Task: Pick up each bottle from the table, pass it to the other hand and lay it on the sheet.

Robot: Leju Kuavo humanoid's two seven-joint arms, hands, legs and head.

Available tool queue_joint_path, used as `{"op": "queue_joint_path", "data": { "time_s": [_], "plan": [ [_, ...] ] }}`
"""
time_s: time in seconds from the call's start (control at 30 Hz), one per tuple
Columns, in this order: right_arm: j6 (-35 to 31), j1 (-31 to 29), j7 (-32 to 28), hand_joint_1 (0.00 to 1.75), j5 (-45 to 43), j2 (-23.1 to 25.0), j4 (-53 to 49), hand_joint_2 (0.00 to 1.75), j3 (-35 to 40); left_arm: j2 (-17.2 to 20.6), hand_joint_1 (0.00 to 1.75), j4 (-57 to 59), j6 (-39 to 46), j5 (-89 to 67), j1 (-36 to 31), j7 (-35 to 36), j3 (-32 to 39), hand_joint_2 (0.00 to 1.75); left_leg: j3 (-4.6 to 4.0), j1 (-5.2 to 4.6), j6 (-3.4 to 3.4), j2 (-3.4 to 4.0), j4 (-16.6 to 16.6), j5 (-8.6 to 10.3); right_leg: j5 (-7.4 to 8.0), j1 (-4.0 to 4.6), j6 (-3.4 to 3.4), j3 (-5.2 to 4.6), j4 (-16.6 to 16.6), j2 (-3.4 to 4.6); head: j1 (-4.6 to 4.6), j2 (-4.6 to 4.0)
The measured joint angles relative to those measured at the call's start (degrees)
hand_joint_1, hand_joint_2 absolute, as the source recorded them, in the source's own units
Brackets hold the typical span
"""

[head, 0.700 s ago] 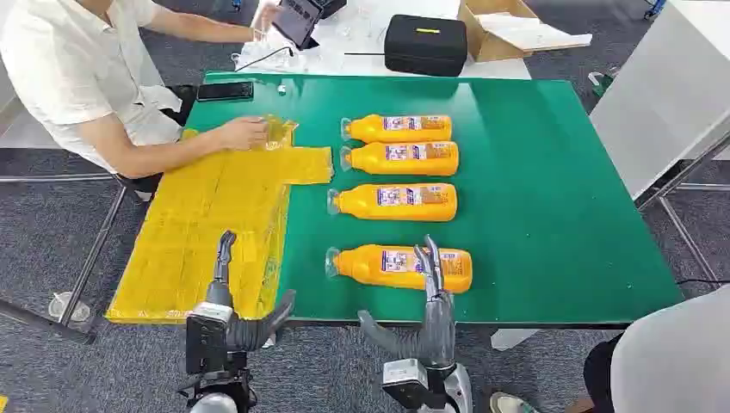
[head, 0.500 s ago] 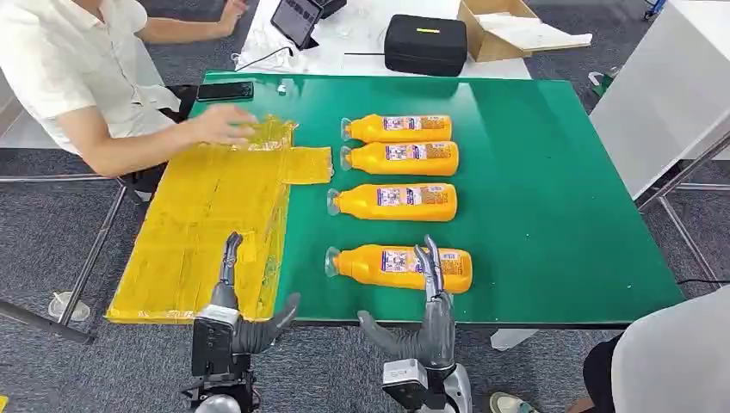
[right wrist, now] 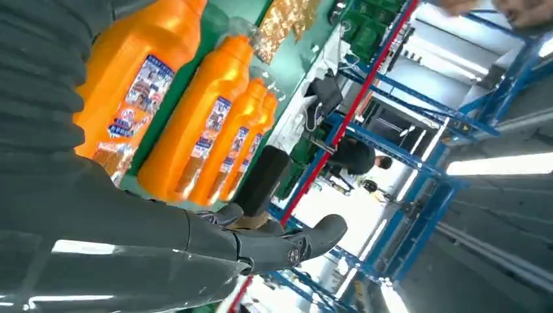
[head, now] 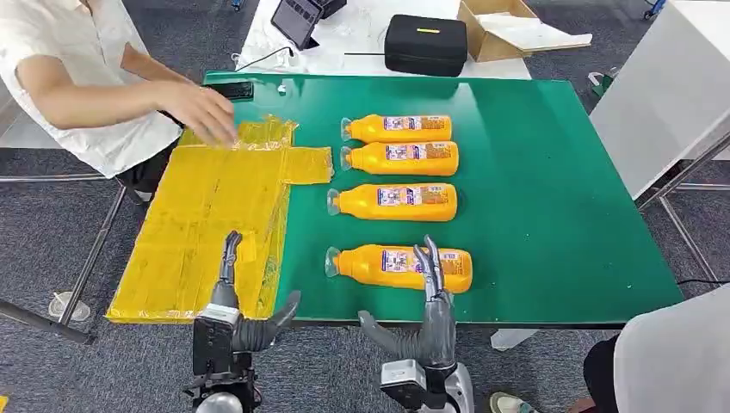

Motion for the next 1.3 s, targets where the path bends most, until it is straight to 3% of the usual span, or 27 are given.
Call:
{"op": "queue_joint_path", "data": {
  "time_s": [0.2, 0.37, 0.63, 0.87, 0.9, 1.3],
  "plan": [
    [0.0, -0.3, 2.2, 0.00, 18.1, -1.7, 1.5, 1.75, -5.0, -0.4, 0.00, 0.3, -1.3, 1.0, -0.8, -0.5, 0.0, 1.75, -0.01, -0.01, 0.01, -0.03, 0.0, 0.00, 0.00, -0.02, 0.00, 0.01, 0.0, 0.00, 0.00, 0.00],
    [0.0, -2.0, 11.8, 0.00, 29.7, -5.2, 3.5, 1.75, -9.2, -1.0, 0.00, 1.0, -2.6, 1.7, -1.6, -0.5, -0.1, 1.75, -0.01, -0.05, 0.03, -0.02, 0.0, 0.00, 0.02, -0.06, 0.03, 0.02, 0.0, 0.00, 0.00, 0.00],
    [1.4, -7.6, 20.1, 0.00, 33.7, -12.2, 9.4, 1.75, -10.2, -2.0, 0.00, 2.1, -3.4, 1.7, -2.4, -0.7, -0.1, 1.75, -0.01, -0.05, 0.04, -0.01, 0.0, 0.02, 0.05, -0.06, 0.04, 0.01, 0.0, 0.00, -0.02, 0.00],
    [4.2, -12.5, 21.3, 0.00, 33.7, -14.5, 15.6, 1.75, -9.9, -3.1, 0.00, 2.9, -2.9, 2.0, -3.4, -0.1, -0.2, 1.75, -0.02, -0.04, 0.04, -0.01, 0.0, 0.02, 0.05, -0.05, 0.04, 0.02, 0.0, 0.00, 0.00, 0.00],
    [4.5, -13.0, 21.4, 0.00, 33.7, -14.6, 16.4, 0.00, -9.7, -3.2, 0.00, 3.1, -2.9, 2.2, -3.6, 0.3, -0.2, 1.75, -0.02, -0.04, 0.04, -0.02, 0.0, 0.02, 0.05, -0.05, 0.04, 0.02, 0.0, 0.00, 0.00, 0.00],
    [9.7, -17.4, 21.6, 0.00, 31.6, -14.7, 23.3, 0.00, -7.0, -3.7, 0.00, 4.2, -1.9, 2.1, -5.3, 2.2, -2.4, 1.75, -0.03, -0.04, 0.04, -0.03, 0.0, 0.03, 0.05, -0.05, 0.04, 0.02, 0.0, 0.00, 0.00, 0.02]
  ]
}}
